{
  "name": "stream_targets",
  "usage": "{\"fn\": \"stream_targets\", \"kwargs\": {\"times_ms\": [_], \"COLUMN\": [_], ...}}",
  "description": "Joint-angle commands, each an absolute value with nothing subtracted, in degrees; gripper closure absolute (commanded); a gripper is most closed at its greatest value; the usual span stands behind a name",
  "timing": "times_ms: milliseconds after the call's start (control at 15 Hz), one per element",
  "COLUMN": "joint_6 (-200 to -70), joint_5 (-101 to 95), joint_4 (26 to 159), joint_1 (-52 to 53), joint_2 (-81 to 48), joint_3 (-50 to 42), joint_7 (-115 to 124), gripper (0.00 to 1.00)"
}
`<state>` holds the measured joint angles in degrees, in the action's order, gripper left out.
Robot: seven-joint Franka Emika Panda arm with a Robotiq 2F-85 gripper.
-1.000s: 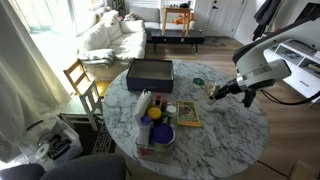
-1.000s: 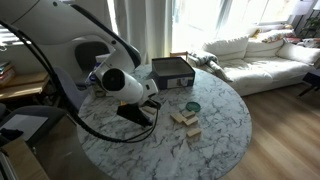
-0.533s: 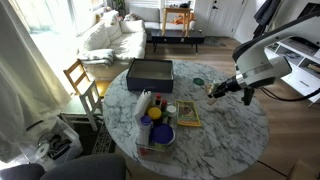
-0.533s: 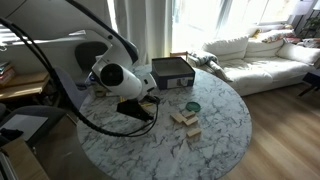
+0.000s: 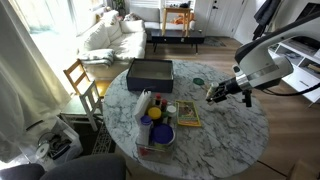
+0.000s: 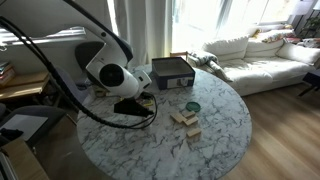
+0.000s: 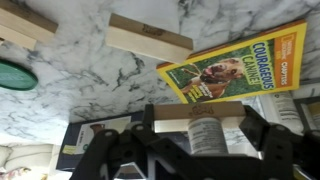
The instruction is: Pick up the white bottle on the table top and put it on top of the wooden block, pick up the wooden block with a white bottle on top and move it slightly to the right
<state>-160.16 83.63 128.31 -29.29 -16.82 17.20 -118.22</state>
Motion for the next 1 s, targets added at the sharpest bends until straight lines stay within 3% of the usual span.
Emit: {"fn": "stream_targets", "kwargs": {"times_ms": [0, 533, 600, 933], "joint_6": [-154.7, -147.7, -145.2, -139.9], "joint_5": [78.8, 65.7, 66.2, 62.2], "joint_4": [132.2, 135.8, 135.8, 136.1], "joint_1": [-30.1, -29.9, -22.5, -16.8], "joint_2": [-14.0, -12.3, -11.7, -12.0], "joint_3": [16.8, 15.8, 8.0, 0.9], "joint_7": [-118.8, -118.4, -119.3, -120.1], "gripper": [0.41, 0.41, 0.41, 0.41]}}
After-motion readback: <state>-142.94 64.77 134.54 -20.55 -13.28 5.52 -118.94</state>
